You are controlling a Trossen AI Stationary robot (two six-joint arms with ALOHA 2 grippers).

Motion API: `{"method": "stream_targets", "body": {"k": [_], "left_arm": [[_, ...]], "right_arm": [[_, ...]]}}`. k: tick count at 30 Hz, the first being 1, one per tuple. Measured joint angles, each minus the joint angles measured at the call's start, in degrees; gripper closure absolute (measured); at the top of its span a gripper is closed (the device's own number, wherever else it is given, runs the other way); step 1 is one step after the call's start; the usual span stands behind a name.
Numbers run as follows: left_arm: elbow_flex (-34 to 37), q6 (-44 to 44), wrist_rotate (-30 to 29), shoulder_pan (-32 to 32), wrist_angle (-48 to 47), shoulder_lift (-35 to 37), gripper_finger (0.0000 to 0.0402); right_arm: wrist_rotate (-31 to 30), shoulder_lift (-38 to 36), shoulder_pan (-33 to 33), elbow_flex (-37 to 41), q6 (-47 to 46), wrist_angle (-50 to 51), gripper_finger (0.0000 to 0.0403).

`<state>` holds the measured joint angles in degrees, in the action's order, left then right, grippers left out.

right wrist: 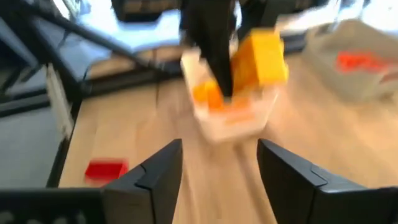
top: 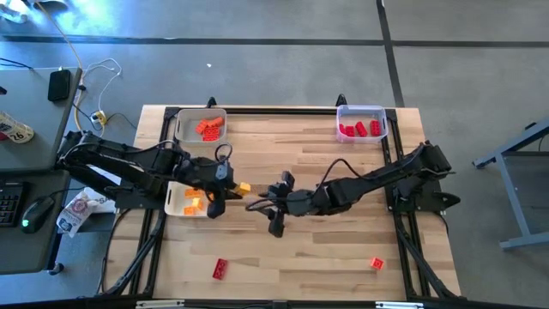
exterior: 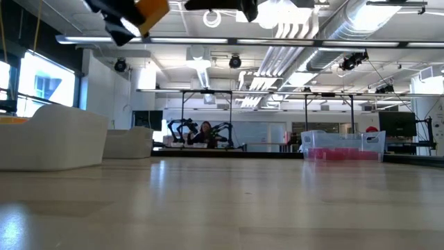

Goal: Sort & place blocks by color
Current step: Put the yellow game piece into the white bin

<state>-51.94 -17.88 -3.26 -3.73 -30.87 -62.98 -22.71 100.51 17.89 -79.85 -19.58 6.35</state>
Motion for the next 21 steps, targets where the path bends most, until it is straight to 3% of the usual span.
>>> {"method": "stream_targets", "body": {"k": [10,16,21], "left_arm": [[0.0,-7.11,-1.09,-0.04,-18.34,0.0,0.0332],[0.0,-8.34,-5.22,-0.04,-25.16,0.0,0.0332],[0.04,-10.03,-5.37,-0.09,-28.53,0.0,0.0332]], "right_arm": [[14.13,0.0,0.69,0.0,-13.29,18.57,0.0207],[14.68,0.0,3.2,0.0,-16.57,26.82,0.0207],[15.43,0.0,5.74,0.0,-20.36,33.64,0.0207]]}}
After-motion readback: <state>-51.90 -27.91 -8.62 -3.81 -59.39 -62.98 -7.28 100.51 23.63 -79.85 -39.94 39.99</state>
